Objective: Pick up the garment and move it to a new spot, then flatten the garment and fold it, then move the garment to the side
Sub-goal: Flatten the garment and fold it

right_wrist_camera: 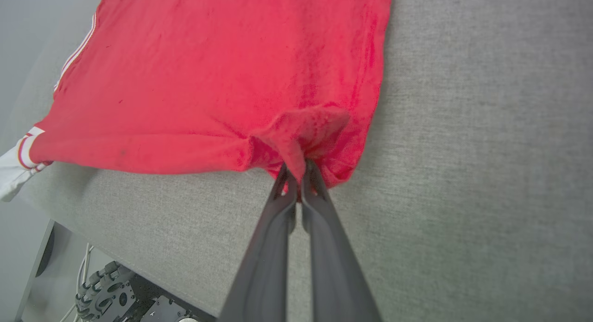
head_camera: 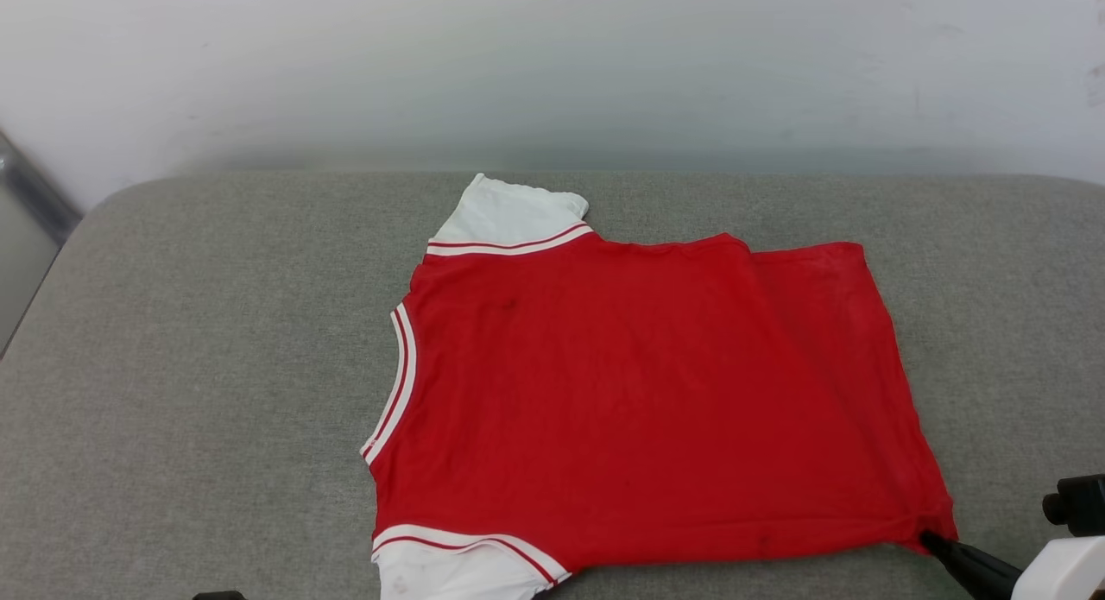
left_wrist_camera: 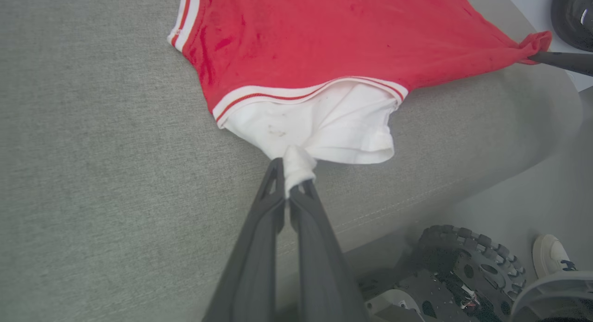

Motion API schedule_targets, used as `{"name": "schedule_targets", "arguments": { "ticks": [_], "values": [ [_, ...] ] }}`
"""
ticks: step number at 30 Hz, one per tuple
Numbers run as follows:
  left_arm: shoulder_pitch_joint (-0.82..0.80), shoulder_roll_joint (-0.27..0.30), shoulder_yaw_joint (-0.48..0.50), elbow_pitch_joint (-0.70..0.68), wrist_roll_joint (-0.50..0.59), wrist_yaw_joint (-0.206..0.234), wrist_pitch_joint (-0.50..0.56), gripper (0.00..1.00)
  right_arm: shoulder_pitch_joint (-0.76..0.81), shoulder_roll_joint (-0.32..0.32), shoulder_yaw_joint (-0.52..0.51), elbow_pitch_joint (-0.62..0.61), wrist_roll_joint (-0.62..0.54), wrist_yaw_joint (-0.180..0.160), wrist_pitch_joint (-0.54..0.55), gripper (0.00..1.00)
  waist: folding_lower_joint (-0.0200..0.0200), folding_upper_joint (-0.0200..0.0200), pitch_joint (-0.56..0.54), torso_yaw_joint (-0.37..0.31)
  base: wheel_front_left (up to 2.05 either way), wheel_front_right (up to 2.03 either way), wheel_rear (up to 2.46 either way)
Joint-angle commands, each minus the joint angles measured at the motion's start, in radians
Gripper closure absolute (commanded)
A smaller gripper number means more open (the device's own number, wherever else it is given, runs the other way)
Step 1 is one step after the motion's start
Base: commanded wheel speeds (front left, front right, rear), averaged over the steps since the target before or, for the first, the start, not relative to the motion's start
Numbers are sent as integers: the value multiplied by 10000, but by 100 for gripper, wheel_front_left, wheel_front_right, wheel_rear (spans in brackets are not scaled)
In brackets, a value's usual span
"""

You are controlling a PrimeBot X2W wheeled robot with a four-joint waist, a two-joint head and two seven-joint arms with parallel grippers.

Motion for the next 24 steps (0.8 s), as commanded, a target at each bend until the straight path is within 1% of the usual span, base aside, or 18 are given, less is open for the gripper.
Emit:
{"name": "schedule_targets", "arguments": {
  "ticks": [1,6,12,17,20,21,24],
  "values": [
    [91,1,43,-58,-27,41,-103,100,160,47,-168,-142,-78,-7,84,100,2,0,28,-8,0,0,0],
    [-298,-68,313,-176,158,-23,-439,100,285,262,-827,-721,-309,-7,502,100,2,0,234,-52,0,0,0],
    [-1178,-40,782,5,333,-308,-786,100,-74,554,-1457,-1357,-444,-7,1040,100,2,0,713,-83,0,0,0],
    [-2178,-137,1076,257,451,-591,-723,100,-582,735,-1904,-1693,-649,-7,1464,100,2,0,1264,-109,0,0,0],
    [-2767,-326,1081,669,450,-820,-562,100,-951,735,-1847,-1743,-1023,-7,1833,100,2,0,1541,-130,0,0,0],
    [-2767,-326,1081,669,450,-820,-562,100,-951,735,-1847,-1743,-1023,-7,1833,100,2,0,1541,-130,0,0,0],
    [-3368,-508,962,1233,476,-1136,-380,100,-1457,881,-1791,-1536,-1343,-7,2137,100,2,0,1843,-173,0,0,0]
  ]
}}
